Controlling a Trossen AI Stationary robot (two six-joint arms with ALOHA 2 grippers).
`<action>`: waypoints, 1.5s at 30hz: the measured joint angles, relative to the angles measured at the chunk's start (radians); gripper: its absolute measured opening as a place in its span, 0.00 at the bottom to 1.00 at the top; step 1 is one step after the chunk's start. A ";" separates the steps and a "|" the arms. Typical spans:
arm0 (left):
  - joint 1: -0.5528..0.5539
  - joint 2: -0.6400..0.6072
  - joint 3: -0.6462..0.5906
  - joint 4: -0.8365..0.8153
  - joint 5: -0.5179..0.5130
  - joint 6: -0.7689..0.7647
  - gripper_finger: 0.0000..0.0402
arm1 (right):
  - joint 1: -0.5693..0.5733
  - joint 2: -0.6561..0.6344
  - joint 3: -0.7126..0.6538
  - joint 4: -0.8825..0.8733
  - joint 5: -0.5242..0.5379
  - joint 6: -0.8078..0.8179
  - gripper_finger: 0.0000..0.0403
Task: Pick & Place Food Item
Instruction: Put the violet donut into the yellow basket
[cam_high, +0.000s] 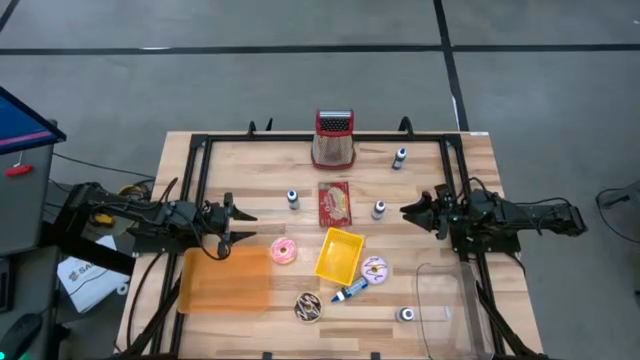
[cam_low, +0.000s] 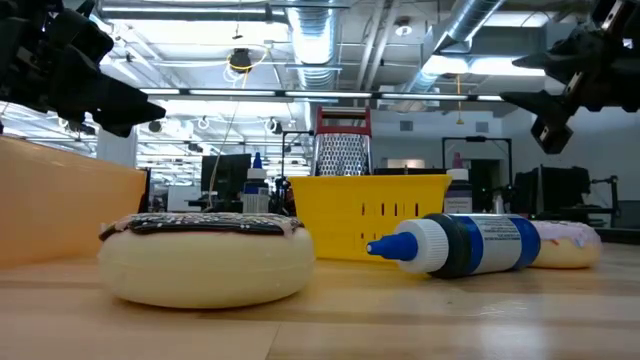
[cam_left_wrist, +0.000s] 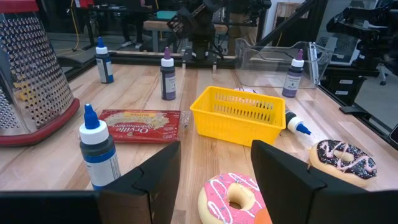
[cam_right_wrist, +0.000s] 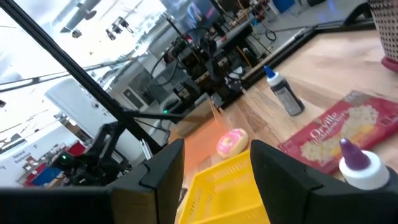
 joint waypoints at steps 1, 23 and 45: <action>0.000 0.000 0.000 0.000 0.000 0.000 0.48 | -0.002 0.000 0.000 0.007 0.000 0.000 0.44; 0.000 0.000 0.000 0.001 0.000 0.004 0.48 | -0.002 0.000 0.001 -0.079 -0.002 0.001 0.44; 0.000 0.000 0.000 0.369 -0.008 -0.012 0.48 | -0.001 0.000 0.001 -0.077 -0.069 0.115 0.44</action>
